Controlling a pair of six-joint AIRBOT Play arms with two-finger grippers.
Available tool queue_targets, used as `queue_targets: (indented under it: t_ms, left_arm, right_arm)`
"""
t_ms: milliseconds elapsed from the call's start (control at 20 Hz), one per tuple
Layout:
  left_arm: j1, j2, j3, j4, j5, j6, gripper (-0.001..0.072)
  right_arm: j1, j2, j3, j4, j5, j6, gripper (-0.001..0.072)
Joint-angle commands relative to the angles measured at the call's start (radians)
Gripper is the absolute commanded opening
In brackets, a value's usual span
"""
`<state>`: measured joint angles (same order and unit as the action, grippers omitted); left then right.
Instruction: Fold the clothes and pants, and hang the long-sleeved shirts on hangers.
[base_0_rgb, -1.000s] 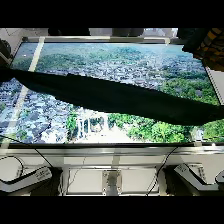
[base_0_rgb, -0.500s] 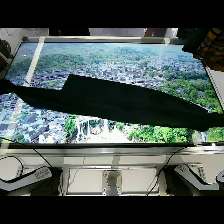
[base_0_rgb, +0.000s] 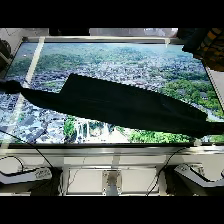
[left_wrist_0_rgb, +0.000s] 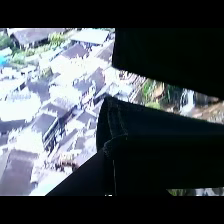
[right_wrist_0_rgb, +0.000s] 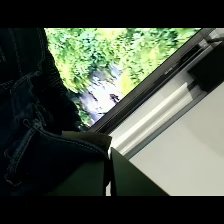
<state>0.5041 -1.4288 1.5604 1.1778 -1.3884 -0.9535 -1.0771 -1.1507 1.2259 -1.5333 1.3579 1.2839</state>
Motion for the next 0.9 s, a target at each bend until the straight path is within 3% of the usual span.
queue_targets:
  t_ms: [0, 150, 250, 400, 850]
  left_arm:
    - [-0.145, -0.179, 0.18, 0.055, 0.046, -0.12, 0.0029]
    - [-0.279, -0.381, 0.417, 0.22, 0.058, -0.269, 0.0029]
    - [-0.336, -0.505, 0.545, 0.239, 0.095, -0.335, 0.0029]
    - [-0.39, -0.598, 0.555, 0.234, 0.244, -0.385, 0.0029]
    - [-0.47, -0.652, 0.555, 0.106, 0.557, -0.243, 0.0028]
  right_arm:
    - [0.002, -0.071, 0.0, 0.023, 0.018, 0.037, 0.0007]
    - [0.007, -0.105, 0.005, 0.056, -0.048, 0.065, 0.0007]
    - [0.032, -0.129, 0.013, 0.069, -0.107, 0.095, 0.0007]
    - [0.107, -0.182, 0.039, 0.073, -0.166, 0.138, 0.0008]
    - [0.238, -0.329, 0.061, 0.064, -0.33, 0.342, 0.0008]
